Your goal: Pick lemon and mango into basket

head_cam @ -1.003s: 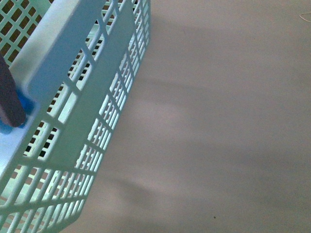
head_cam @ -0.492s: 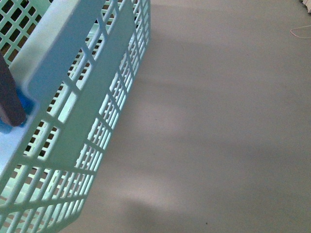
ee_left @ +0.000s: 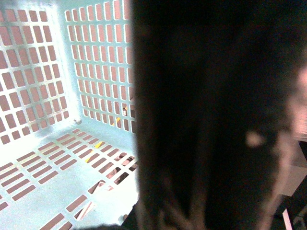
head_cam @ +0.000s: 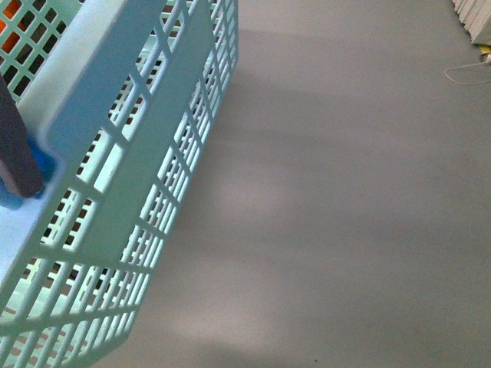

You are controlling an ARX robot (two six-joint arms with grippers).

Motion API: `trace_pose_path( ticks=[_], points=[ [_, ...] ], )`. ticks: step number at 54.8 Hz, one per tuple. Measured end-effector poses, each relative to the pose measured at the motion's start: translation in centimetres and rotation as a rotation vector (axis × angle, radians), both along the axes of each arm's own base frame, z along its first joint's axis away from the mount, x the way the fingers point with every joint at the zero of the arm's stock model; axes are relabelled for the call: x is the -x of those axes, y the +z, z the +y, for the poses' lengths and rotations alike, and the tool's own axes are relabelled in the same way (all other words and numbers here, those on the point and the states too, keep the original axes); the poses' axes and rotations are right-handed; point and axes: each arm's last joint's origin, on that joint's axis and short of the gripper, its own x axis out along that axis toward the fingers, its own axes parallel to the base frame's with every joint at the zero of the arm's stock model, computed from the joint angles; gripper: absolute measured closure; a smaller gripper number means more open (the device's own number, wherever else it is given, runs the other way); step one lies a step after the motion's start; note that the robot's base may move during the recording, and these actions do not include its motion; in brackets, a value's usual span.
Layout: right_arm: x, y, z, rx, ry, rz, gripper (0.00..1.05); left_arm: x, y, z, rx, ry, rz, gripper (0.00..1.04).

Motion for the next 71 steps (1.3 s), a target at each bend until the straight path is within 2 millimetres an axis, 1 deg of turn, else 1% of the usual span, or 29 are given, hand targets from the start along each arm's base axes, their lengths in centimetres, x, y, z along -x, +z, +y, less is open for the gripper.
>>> trace_pose_path(
  ticks=[48, 56, 71],
  points=[
    [0.00, 0.00, 0.00, 0.000, -0.002, 0.000, 0.09, -0.01, 0.09, 0.00, 0.001, 0.001, -0.002, 1.01],
    [0.00, 0.00, -0.01, 0.000, -0.003, 0.000, 0.09, 0.04, 0.14, -0.19, 0.018, -0.028, 0.001, 1.01],
    [0.00, 0.00, -0.01, 0.000, -0.002, 0.000, 0.09, 0.00, 0.14, -0.06, 0.001, 0.000, -0.004, 1.01]
  ],
)
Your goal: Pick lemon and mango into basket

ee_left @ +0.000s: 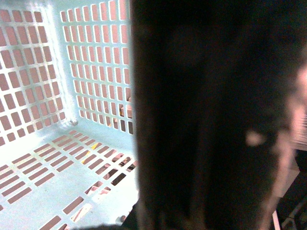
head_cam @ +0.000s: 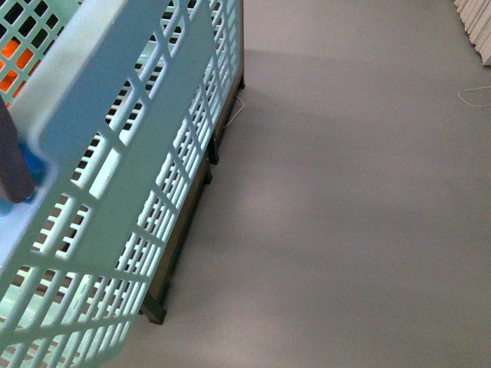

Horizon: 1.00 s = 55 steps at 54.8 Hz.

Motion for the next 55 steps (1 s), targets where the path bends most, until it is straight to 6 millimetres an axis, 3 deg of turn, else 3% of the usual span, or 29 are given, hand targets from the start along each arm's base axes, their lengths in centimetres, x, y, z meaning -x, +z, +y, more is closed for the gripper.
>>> trace_pose_path(
  ticks=[55],
  points=[
    [0.00, 0.00, 0.00, 0.000, -0.001, 0.000, 0.09, 0.03, 0.06, -0.01, 0.003, -0.005, -0.001, 1.01]
  ],
)
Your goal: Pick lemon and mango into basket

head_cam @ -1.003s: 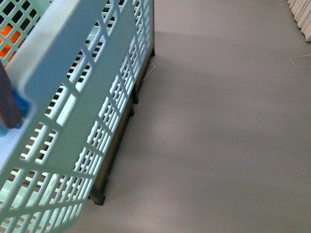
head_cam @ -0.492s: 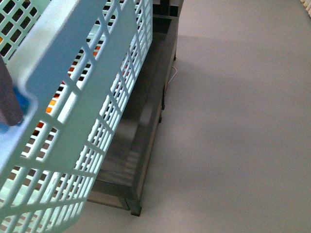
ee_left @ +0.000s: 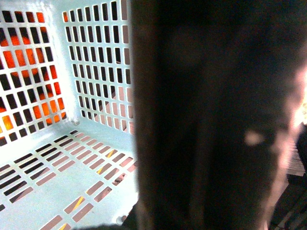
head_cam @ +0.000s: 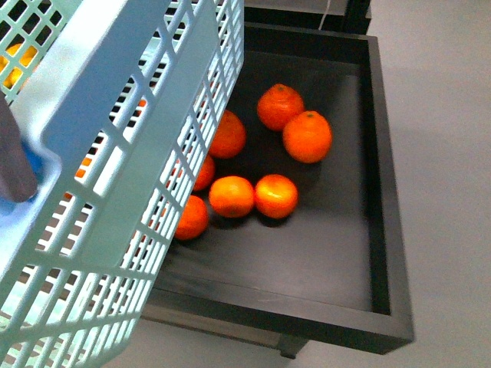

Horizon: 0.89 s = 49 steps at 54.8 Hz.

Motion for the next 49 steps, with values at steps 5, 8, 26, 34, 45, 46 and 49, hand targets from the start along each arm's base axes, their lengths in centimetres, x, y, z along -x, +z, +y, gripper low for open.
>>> trace_pose_path(
  ticks=[5, 8, 26, 34, 45, 46, 49],
  points=[
    [0.00, -0.01, 0.01, 0.000, 0.004, 0.001, 0.09, 0.00, 0.00, 0.00, 0.000, 0.001, 0.000, 1.01],
    [0.00, 0.00, 0.01, 0.000, 0.003, 0.000, 0.09, 0.01, 0.01, 0.00, 0.000, 0.001, -0.001, 1.01],
    [0.00, -0.01, 0.01, 0.000, 0.002, 0.001, 0.09, 0.01, 0.01, 0.00, 0.000, 0.000, -0.001, 1.01],
    [0.00, -0.01, 0.01, 0.000, 0.005, 0.001, 0.09, 0.01, 0.01, 0.00, 0.000, 0.000, -0.001, 1.01],
    [0.00, 0.00, 0.01, 0.000, 0.004, 0.000, 0.09, 0.00, 0.02, 0.00, 0.000, 0.000, -0.001, 1.01],
    [0.00, -0.01, 0.01, 0.000, 0.003, 0.000, 0.09, 0.01, 0.02, 0.00, 0.000, 0.000, -0.001, 1.01],
    [-0.01, -0.03, 0.01, 0.000, 0.003, 0.002, 0.09, 0.01, 0.02, 0.00, 0.000, 0.000, -0.001, 1.01]
  ],
)
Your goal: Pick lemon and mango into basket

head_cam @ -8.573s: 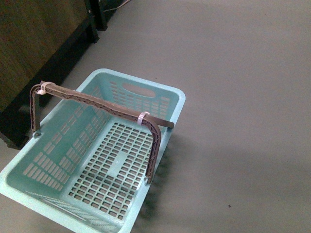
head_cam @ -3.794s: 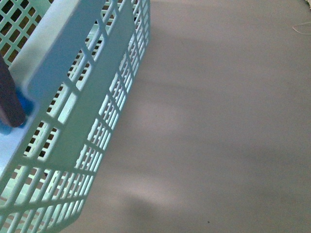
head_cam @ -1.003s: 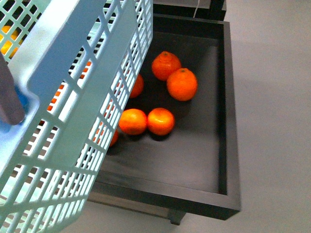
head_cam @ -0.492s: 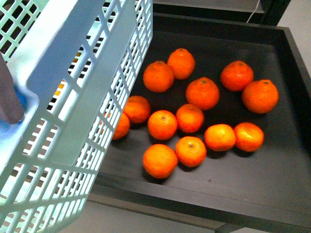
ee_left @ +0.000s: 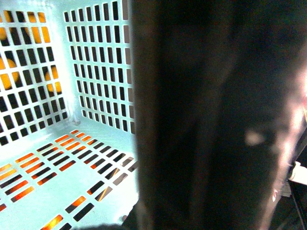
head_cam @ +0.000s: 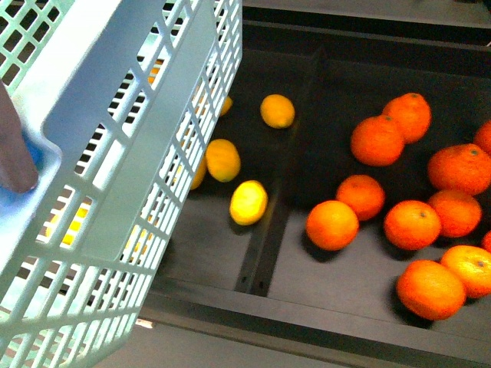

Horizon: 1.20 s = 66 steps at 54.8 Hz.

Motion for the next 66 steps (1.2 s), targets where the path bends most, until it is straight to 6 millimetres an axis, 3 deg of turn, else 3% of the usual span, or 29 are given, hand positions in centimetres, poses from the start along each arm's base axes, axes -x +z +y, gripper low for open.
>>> trace_pose_path(
  ticks=[66],
  points=[
    [0.00, 0.00, 0.00, 0.000, 0.000, 0.000, 0.09, -0.02, 0.02, 0.04, -0.003, 0.006, 0.000, 1.01]
  ],
)
